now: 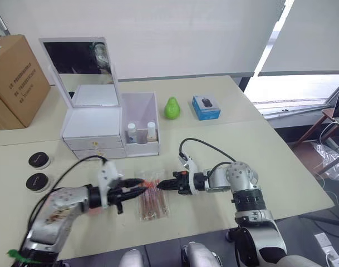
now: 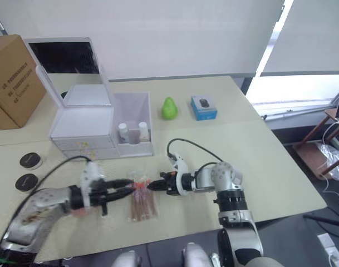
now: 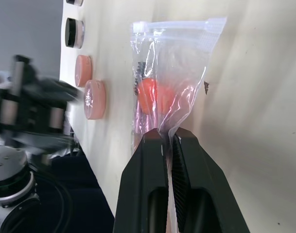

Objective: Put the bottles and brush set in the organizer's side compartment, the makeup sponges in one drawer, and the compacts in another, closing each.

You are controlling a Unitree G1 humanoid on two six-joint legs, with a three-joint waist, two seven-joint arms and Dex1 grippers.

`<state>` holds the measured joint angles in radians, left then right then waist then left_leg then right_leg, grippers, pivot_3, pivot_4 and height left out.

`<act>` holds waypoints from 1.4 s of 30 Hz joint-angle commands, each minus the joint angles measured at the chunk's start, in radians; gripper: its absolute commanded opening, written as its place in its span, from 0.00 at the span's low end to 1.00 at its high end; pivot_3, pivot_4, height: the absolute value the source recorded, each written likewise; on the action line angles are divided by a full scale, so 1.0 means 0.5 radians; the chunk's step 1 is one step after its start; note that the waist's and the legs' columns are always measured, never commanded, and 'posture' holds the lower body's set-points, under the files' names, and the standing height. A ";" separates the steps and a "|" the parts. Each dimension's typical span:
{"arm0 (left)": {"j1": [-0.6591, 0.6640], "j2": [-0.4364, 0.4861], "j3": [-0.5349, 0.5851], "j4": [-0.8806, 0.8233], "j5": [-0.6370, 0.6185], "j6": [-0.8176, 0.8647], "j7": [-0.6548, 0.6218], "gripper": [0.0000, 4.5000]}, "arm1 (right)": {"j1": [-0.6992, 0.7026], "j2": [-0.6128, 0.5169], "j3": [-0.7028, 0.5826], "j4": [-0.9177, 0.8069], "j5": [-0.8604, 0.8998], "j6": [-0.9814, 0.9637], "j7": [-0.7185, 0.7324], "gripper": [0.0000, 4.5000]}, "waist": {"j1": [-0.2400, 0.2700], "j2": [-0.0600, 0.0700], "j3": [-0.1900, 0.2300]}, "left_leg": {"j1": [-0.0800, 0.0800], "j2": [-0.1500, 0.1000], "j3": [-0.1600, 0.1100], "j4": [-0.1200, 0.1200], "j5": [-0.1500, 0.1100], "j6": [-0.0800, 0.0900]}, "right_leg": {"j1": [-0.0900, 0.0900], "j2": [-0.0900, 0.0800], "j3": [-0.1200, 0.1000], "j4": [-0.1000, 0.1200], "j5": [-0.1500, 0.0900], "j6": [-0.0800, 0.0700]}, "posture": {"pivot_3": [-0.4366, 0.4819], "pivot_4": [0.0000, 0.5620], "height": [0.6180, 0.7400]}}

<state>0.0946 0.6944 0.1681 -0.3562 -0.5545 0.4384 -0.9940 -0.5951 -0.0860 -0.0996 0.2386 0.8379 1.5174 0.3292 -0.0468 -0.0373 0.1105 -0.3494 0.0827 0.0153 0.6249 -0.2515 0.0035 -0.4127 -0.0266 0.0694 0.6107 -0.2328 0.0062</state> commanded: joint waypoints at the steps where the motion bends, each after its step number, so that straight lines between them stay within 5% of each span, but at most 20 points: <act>1: 0.149 0.061 0.296 -0.174 -0.257 0.175 0.036 0.63 | 0.060 -0.041 -0.028 -0.139 0.003 0.107 0.015 0.00 | 0.006 0.000 0.000 | -0.005 0.000 0.000 0.000 0.000 0.000 | -0.005 0.000 0.000 0.000 0.000 0.000 | 0.48 0.27 0.92; 6: 0.304 0.032 0.585 -0.251 -0.465 0.328 0.194 0.98 | -0.085 -0.052 -0.095 -0.527 0.264 0.194 0.137 0.00 | 0.011 0.002 0.009 | -0.017 -0.003 0.000 0.001 0.000 0.000 | -0.018 -0.003 0.000 -0.002 0.000 0.000 | 0.48 0.27 0.92; 13: 0.427 -0.043 0.685 -0.376 -0.501 0.317 0.340 0.99 | -0.690 -0.142 -0.292 -0.533 0.244 -0.217 0.196 0.00 | 0.004 0.004 0.014 | -0.015 -0.003 -0.004 0.000 0.000 0.000 | -0.021 0.000 -0.001 -0.003 0.000 0.000 | 0.48 0.27 0.92; 18: 0.320 -0.043 0.741 -0.415 -0.605 0.335 0.437 0.99 | -1.172 -0.280 -0.154 -0.030 -0.197 -1.044 0.399 0.00 | 0.007 0.001 0.018 | -0.015 -0.005 -0.004 -0.001 0.000 0.000 | -0.022 -0.002 -0.001 -0.009 0.000 -0.001 | 0.48 0.27 0.92; 28: 0.033 -0.086 0.723 -0.450 -0.719 0.306 0.670 0.99 | -1.679 0.059 0.029 1.553 -0.952 -2.696 0.554 0.00 | -0.033 -0.003 0.020 | -0.016 -0.004 0.001 -0.002 0.000 0.000 | -0.017 -0.001 0.005 -0.004 0.007 -0.008 | 0.48 0.27 0.92; 42: -0.070 -0.052 0.772 -0.473 -0.824 0.323 0.857 0.99 | -1.750 0.291 -0.058 2.127 -1.230 -3.024 0.418 0.00 | -0.041 -0.008 0.022 | -0.018 -0.005 -0.002 -0.001 0.000 -0.001 | -0.017 -0.002 0.003 -0.004 0.012 -0.015 | 0.48 0.27 0.92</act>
<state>0.0753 0.6563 0.5329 -0.5611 -0.9467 0.6130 -0.5726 -1.4352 0.0549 -0.1109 1.3132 0.2319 0.0305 0.5467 -0.0673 -0.0411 0.1217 -0.3586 0.0802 0.0142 0.6242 -0.2513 0.0032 -0.4211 -0.0274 0.0712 0.6088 -0.2268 -0.0013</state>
